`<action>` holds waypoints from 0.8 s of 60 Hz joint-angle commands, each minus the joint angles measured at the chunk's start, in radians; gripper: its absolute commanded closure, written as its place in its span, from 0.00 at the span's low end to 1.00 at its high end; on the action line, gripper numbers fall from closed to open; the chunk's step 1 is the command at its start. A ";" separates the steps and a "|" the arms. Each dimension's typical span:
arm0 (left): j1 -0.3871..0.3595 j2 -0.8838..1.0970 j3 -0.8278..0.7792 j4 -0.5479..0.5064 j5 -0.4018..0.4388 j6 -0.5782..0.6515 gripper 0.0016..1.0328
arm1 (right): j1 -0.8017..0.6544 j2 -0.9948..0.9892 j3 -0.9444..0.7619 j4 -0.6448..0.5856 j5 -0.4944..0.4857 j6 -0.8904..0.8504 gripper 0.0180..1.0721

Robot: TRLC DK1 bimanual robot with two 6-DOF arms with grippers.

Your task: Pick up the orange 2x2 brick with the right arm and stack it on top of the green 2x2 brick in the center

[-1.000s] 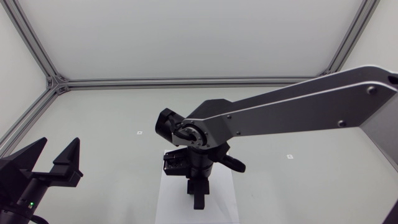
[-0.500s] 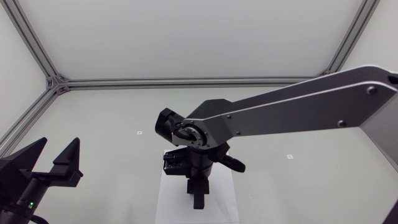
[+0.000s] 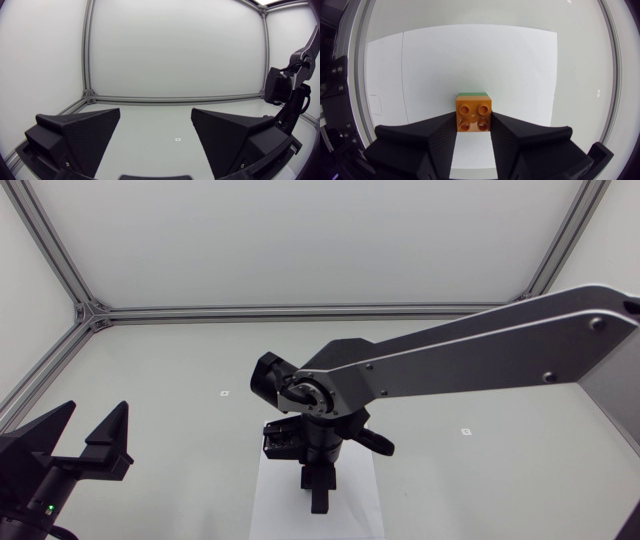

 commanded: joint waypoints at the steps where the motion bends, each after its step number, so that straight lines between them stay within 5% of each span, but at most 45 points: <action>1: 0.003 -0.008 -0.041 -0.015 0.004 0.013 0.04 | -0.009 0.020 -0.017 -0.004 0.007 -0.026 0.82; 48: 0.003 -0.008 -0.041 -0.015 0.004 0.013 0.04 | 0.002 -0.008 -0.048 -0.009 0.003 -0.028 0.82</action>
